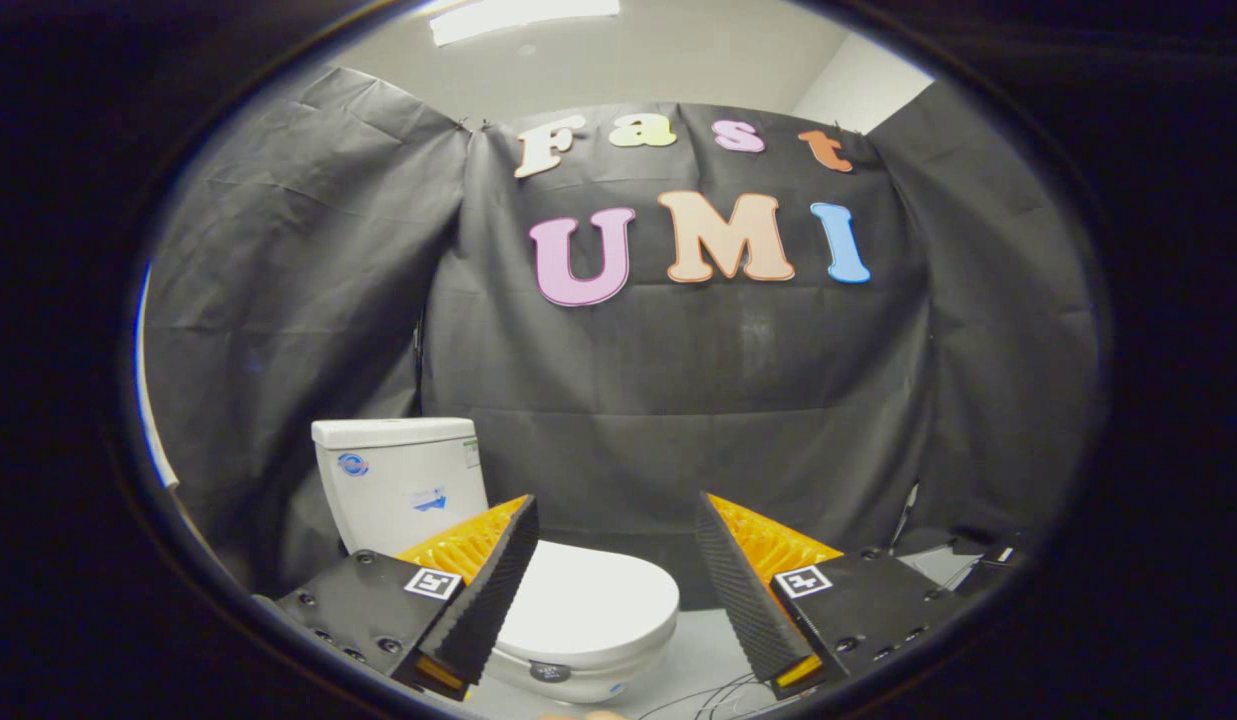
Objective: Open the toilet lid.
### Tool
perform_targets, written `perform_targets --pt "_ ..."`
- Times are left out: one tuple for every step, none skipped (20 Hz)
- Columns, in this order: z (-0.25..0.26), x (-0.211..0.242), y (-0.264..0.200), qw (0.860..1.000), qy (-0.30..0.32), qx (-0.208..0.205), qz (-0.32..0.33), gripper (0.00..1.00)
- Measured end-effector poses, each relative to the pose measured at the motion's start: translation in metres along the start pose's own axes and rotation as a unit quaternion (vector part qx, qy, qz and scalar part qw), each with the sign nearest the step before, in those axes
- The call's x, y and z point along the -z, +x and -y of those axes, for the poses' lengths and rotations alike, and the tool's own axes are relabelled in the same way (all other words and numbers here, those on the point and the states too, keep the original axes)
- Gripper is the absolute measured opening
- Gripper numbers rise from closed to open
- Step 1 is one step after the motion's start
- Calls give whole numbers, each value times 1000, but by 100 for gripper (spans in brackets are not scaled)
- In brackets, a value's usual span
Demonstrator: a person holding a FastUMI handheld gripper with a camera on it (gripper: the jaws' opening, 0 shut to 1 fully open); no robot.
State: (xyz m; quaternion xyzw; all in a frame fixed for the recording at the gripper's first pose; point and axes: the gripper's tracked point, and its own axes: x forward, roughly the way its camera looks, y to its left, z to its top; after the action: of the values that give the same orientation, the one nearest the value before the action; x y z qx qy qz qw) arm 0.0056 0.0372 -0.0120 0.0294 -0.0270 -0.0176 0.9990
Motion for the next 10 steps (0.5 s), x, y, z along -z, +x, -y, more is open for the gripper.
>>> perform_targets --pt "-1 1 0 1000 4 1 1 98" --pt "-2 2 0 1000 7 3 1 98" --pt "-4 3 1 1000 7 3 -1 98" --pt "-5 5 2 1000 7 5 -3 98" --pt "-6 7 2 1000 7 5 -3 98" --pt "-7 7 3 1000 11 5 -2 98" --pt "-9 9 4 1000 17 3 0 98" --pt "-9 10 6 1000 25 6 2 98" --pt "-9 13 7 999 34 8 4 98" --pt "-10 12 9 999 38 9 11 98"
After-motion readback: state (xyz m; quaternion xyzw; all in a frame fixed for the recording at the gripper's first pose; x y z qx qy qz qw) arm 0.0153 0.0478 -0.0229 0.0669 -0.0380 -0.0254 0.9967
